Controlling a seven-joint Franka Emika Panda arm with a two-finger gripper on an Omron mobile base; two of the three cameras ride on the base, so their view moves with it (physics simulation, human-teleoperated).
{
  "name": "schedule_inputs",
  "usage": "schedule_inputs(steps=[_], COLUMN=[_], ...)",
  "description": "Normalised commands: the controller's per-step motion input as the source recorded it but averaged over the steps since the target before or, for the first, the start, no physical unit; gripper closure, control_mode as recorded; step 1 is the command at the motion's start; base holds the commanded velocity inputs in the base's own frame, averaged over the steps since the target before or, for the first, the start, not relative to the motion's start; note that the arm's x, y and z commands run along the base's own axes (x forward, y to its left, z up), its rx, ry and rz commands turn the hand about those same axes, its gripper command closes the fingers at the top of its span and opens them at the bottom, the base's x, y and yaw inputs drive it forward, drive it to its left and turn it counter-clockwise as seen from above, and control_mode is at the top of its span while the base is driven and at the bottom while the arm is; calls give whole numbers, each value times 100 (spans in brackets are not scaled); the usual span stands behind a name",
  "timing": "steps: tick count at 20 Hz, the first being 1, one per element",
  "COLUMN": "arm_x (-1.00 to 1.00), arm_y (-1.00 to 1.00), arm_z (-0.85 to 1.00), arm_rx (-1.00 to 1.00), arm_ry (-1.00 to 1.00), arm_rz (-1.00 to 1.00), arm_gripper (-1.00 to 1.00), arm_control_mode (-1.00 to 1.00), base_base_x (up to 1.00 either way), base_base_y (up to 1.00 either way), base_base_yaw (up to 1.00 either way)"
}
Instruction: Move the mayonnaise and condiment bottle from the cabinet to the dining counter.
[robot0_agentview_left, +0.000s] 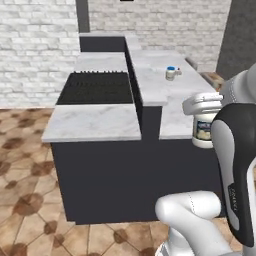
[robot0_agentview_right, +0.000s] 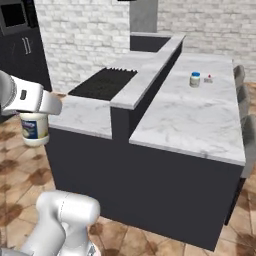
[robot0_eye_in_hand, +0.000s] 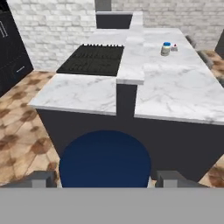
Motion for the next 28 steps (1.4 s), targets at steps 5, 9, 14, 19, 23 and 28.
schedule_inputs(steps=[5, 9, 14, 19, 23, 28], arm_x=[0, 0, 0, 0, 0, 0], arm_y=[0, 0, 0, 0, 0, 0], arm_z=[0, 0, 0, 0, 0, 0], arm_rx=[0, 0, 0, 0, 0, 0], arm_ry=[0, 0, 0, 0, 0, 0], arm_rz=[0, 0, 0, 0, 0, 0], arm_gripper=[100, 100, 100, 100, 100, 100], arm_control_mode=[100, 100, 100, 100, 100, 100], base_base_x=[22, 33, 46, 48, 47, 45], base_base_y=[-100, -100, -100, -100, -100, -100], base_base_yaw=[0, 0, 3, 5, 6, 8])
